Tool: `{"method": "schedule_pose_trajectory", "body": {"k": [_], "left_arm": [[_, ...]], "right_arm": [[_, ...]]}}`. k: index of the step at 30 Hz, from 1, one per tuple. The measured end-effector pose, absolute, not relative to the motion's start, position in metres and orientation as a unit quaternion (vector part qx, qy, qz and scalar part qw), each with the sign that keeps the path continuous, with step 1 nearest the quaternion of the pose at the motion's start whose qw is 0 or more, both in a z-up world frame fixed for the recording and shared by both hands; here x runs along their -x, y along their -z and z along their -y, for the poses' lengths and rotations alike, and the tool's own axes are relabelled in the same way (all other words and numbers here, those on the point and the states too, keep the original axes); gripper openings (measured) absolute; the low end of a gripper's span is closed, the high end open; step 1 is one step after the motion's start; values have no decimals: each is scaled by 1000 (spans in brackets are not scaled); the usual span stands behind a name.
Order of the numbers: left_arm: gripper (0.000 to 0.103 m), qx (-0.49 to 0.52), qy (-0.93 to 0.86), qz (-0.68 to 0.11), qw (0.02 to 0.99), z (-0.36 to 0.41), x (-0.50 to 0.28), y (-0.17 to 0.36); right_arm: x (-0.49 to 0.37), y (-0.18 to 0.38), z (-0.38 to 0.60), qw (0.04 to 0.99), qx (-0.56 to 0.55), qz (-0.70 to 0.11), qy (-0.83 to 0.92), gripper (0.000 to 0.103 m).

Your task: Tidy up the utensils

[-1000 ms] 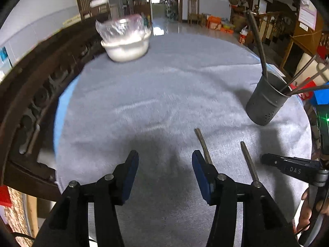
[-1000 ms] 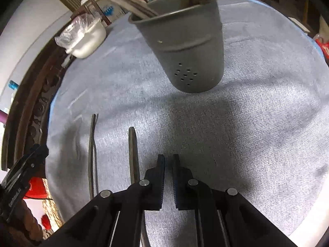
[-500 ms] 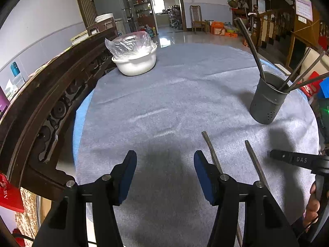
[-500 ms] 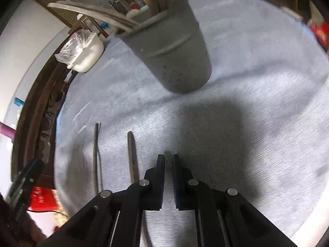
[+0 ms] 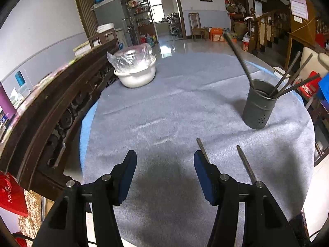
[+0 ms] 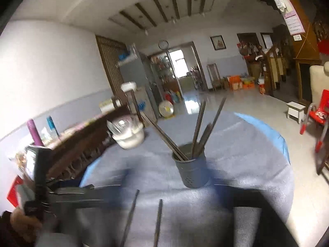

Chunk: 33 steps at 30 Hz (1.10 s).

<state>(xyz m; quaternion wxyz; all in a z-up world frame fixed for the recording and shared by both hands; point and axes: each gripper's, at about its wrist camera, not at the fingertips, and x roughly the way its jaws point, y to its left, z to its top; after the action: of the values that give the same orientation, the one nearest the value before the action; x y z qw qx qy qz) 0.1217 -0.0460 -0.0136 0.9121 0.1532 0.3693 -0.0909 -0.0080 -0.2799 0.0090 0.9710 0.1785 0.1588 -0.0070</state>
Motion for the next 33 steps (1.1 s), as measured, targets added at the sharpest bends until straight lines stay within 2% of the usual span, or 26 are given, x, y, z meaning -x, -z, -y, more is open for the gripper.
{"method": "schedule_pose_trajectory", "body": {"k": [2, 5, 9, 15, 17, 19, 23, 26, 30, 33], "left_arm": [[59, -154, 91, -361, 915, 47, -116, 8], [59, -156, 92, -351, 919, 48, -108, 1], [59, -162, 90, -339, 922, 48, -101, -6], [59, -168, 79, -327, 927, 44, -99, -12], [59, -162, 77, -325, 929, 42, -99, -15], [59, -157, 75, -322, 931, 40, -100, -17], [59, -152, 77, -320, 932, 38, -99, -19], [59, -151, 78, -318, 933, 37, -99, -21], [59, -140, 78, -320, 934, 33, -103, -20], [59, -138, 79, -327, 932, 31, -106, -16]], "right_arm": [[21, -10, 288, 970, -210, -124, -12, 103], [15, -8, 300, 955, -248, -165, -22, 103], [27, -15, 320, 945, -289, -154, -3, 103], [94, -71, 302, 981, -167, 53, 77, 103], [104, -80, 302, 981, -166, 77, 56, 103], [96, -79, 309, 981, -188, 49, -7, 103], [55, -69, 299, 984, -152, -86, -26, 103], [37, -60, 291, 977, -168, -123, -40, 103], [-2, -36, 278, 956, -179, -231, -33, 103], [-18, -13, 277, 939, -216, -266, -24, 103]]}}
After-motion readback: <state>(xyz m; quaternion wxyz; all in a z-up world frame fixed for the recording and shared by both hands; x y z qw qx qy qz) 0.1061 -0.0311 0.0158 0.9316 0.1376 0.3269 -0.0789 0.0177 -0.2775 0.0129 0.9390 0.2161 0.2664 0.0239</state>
